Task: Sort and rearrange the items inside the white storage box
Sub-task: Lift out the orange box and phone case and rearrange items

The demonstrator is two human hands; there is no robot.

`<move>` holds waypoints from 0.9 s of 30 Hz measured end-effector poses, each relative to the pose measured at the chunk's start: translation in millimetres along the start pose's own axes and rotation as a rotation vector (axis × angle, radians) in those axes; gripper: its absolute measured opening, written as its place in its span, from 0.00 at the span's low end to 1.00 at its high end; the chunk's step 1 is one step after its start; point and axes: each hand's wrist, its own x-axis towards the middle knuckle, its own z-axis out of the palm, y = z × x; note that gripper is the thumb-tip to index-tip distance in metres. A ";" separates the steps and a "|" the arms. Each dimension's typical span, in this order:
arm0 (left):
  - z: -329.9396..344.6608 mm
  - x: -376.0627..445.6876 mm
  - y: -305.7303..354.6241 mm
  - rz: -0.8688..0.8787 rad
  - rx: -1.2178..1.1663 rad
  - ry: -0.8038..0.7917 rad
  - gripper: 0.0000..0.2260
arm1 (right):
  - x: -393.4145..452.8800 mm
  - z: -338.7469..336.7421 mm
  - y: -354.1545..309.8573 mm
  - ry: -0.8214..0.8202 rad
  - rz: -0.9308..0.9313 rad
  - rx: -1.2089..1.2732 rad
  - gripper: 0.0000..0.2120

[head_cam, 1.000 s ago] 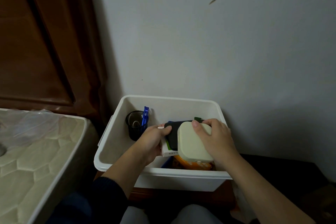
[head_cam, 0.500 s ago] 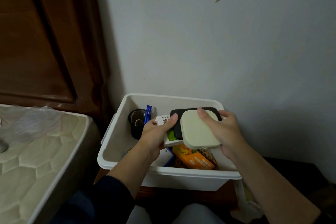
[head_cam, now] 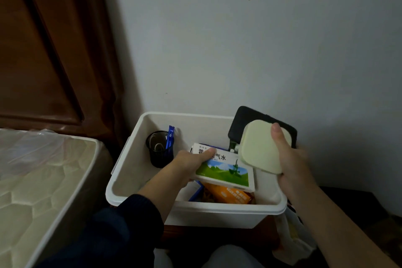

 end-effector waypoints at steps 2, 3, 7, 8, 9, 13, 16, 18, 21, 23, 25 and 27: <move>9.7 4.6 -0.1 -0.018 0.163 0.027 0.24 | -3.2 1.0 7.9 -0.001 -0.074 -0.005 0.33; 13.9 6.6 -0.7 -0.031 0.210 0.026 0.24 | -3.9 2.0 10.8 0.000 -0.112 -0.029 0.32; 18.0 16.5 -8.4 -0.120 0.239 -0.022 0.28 | 1.2 2.7 17.5 0.032 -0.183 -0.030 0.27; 16.2 19.4 -10.9 -0.121 0.259 -0.033 0.30 | 2.3 3.0 18.4 0.036 -0.186 -0.013 0.26; 14.4 21.3 -12.8 -0.118 0.283 -0.047 0.31 | 2.5 3.2 18.8 0.038 -0.187 -0.001 0.26; 12.8 20.3 -14.6 -0.127 0.317 -0.143 0.32 | 2.1 2.0 21.0 0.014 -0.219 0.004 0.27; 12.1 12.8 -11.4 -0.168 0.279 -0.230 0.28 | 0.9 2.2 20.8 0.014 -0.223 -0.002 0.28; 12.4 5.1 -8.6 -0.163 0.262 -0.239 0.26 | 0.9 2.1 20.1 0.015 -0.221 0.019 0.26; 10.0 -9.1 -0.4 -0.060 0.229 -0.192 0.23 | -1.0 3.2 17.9 0.003 -0.223 0.052 0.30; 0.8 -20.6 7.2 0.030 0.167 -0.102 0.21 | -2.1 2.2 17.4 -0.003 -0.230 0.073 0.34; -17.1 -31.8 12.6 0.170 0.061 0.079 0.20 | -3.2 -1.5 15.8 -0.043 -0.239 0.058 0.38; -41.3 -40.4 9.4 0.385 -0.066 0.322 0.21 | -4.1 -5.3 12.6 -0.128 -0.279 -0.048 0.36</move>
